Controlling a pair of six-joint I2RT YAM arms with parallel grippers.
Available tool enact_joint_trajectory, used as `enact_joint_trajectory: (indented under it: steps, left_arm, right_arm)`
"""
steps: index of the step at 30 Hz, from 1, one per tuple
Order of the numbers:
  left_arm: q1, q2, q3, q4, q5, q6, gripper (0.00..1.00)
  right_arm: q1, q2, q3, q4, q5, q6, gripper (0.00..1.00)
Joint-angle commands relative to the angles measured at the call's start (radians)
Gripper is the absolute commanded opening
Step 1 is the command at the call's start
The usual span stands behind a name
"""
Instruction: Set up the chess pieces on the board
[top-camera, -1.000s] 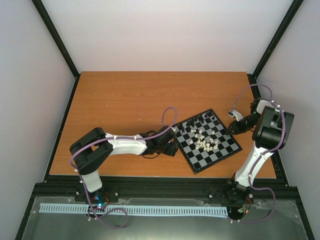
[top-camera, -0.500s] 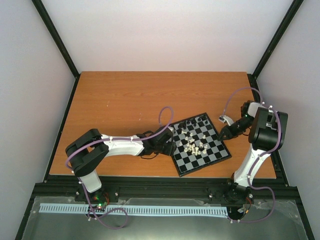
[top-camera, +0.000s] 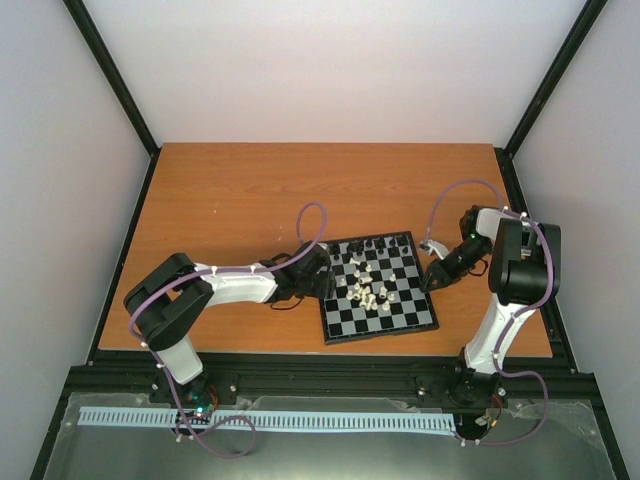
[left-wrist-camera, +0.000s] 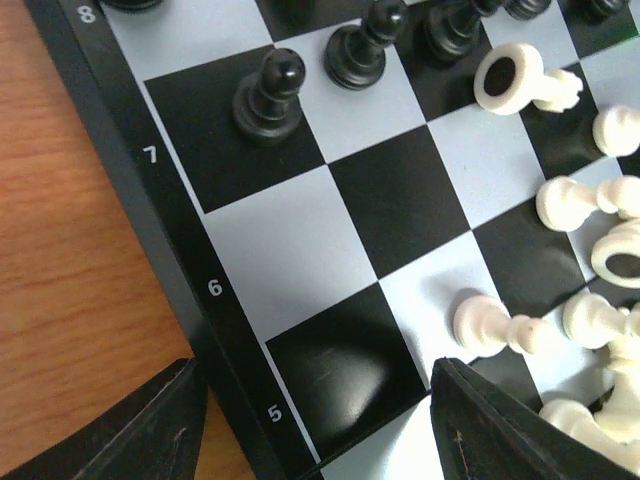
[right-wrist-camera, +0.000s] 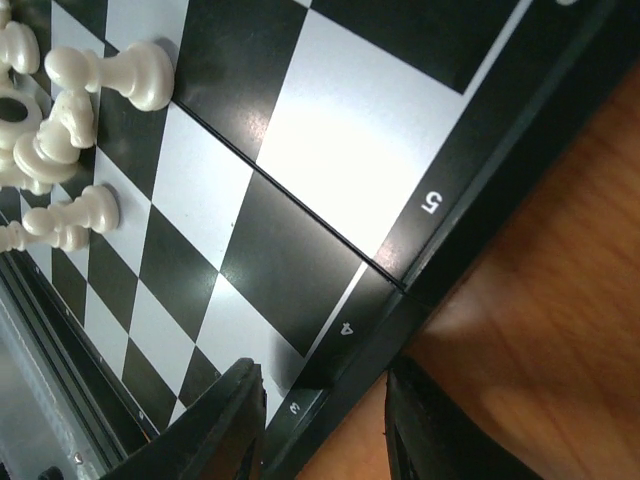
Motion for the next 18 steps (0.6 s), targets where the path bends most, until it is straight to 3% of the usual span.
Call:
enact_joint_trajectory:
  steps: [1, 18]
  left_arm:
    - [0.012, 0.016, 0.032, 0.063, 0.029, 0.022, 0.64]
    - [0.032, -0.024, 0.066, -0.015, -0.062, 0.052, 0.67]
  right_arm:
    - [0.047, 0.000, -0.048, 0.024, -0.020, 0.010, 0.34]
    - [0.036, -0.027, -0.063, 0.054, -0.054, 0.022, 0.35]
